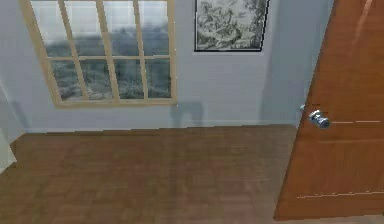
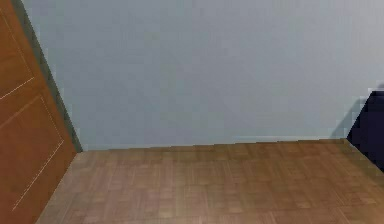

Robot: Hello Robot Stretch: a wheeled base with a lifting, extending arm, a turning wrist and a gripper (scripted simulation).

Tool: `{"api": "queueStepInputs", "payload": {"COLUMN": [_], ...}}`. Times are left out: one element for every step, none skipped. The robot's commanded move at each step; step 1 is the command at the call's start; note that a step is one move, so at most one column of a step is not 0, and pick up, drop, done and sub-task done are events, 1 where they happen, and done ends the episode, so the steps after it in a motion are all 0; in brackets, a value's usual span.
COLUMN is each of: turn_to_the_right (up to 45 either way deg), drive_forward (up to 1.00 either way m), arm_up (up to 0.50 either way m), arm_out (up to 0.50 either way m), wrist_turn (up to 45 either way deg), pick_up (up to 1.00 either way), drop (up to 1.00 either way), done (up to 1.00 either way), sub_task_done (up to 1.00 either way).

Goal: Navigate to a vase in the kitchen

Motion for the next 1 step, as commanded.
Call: {"api": "queueStepInputs", "payload": {"turn_to_the_right": [-3.0], "drive_forward": [0.0], "arm_up": [0.0], "arm_out": [0.0], "wrist_turn": [0.0], "pick_up": [0.0], "drop": [0.0], "done": [0.0], "sub_task_done": [0.0]}}
